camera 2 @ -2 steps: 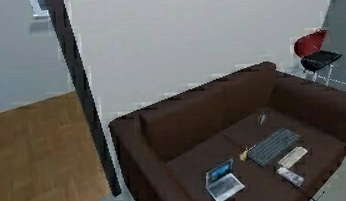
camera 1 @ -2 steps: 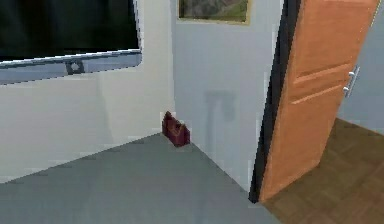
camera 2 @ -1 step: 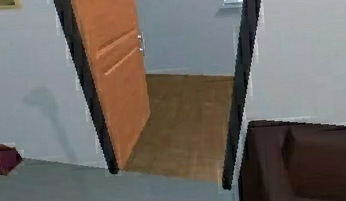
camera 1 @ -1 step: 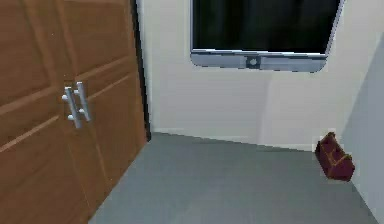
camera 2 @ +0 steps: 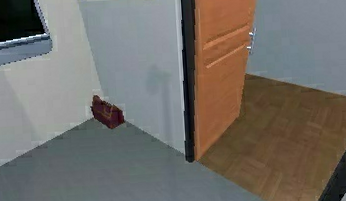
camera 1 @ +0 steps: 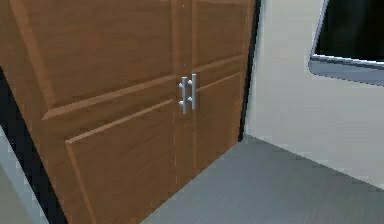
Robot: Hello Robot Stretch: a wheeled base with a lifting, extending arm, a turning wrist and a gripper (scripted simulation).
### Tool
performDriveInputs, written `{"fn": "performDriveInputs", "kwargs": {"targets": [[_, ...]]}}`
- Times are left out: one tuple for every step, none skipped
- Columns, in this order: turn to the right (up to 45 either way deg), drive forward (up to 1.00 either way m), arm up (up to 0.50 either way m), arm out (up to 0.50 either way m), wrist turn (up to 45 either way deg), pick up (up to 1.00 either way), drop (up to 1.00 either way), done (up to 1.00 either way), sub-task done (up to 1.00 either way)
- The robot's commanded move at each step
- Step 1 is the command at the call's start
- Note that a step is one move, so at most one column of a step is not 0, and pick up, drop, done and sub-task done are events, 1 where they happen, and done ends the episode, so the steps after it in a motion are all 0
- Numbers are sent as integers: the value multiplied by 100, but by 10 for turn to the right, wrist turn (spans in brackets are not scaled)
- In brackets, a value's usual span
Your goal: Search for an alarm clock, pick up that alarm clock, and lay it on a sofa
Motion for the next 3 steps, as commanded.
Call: {"fn": "performDriveInputs", "kwargs": {"targets": [[0, 20, 0, 0, 0, 0, 0, 0, 0], [450, 0, 0, 0, 0, 0, 0, 0, 0], [450, 0, 0, 0, 0, 0, 0, 0, 0]]}}
